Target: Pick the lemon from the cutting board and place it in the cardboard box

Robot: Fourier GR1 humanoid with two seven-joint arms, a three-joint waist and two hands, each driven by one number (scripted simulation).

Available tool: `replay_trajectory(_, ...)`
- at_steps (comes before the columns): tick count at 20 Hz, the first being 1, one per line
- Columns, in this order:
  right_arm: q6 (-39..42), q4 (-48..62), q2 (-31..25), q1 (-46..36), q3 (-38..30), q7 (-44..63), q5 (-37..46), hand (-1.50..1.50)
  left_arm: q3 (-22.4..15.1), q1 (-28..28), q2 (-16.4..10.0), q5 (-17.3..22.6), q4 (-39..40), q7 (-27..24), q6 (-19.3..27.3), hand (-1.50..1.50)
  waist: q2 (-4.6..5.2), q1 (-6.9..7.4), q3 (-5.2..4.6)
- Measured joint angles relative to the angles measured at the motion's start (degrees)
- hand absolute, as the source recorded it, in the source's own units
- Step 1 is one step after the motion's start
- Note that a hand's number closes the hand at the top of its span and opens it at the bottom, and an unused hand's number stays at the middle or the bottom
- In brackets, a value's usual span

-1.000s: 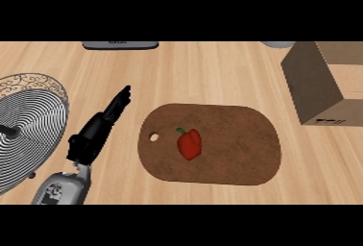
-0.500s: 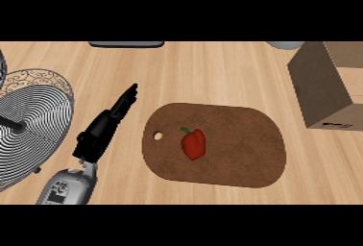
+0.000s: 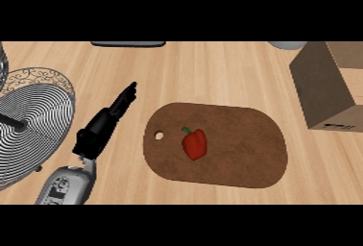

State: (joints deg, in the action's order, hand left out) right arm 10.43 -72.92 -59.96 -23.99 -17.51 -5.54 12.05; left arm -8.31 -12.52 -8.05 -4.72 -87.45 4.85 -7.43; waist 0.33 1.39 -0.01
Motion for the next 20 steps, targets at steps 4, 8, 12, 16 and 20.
replay_trajectory(4,-2.2,8.5,1.4,-6.6,4.6,-3.2,5.9,1.5,-0.5,0.1,0.9,-0.7,0.2,-0.2,0.0,0.0,0.07,0.29,0.01)
replay_trajectory(8,-6.1,15.8,4.8,-9.6,7.7,-7.0,11.3,1.5,0.1,0.3,0.8,-0.6,0.2,-0.7,-0.4,0.0,0.07,0.17,0.02)
replay_trajectory(12,-8.4,24.1,8.6,-13.7,10.0,-8.3,15.2,1.5,0.7,-0.9,0.8,-0.5,-0.3,1.1,-0.8,0.0,0.11,0.28,0.04)
replay_trajectory(16,-7.1,33.1,11.3,-16.6,9.1,-8.8,14.7,-1.5,0.1,-0.5,1.6,-1.1,0.1,0.4,-0.5,0.0,0.24,0.47,0.08)
replay_trajectory(20,-5.2,42.0,12.2,-20.1,7.9,-11.8,14.5,-1.5,0.5,-0.4,1.5,-1.4,1.1,-1.1,-0.7,0.0,0.35,0.56,0.12)
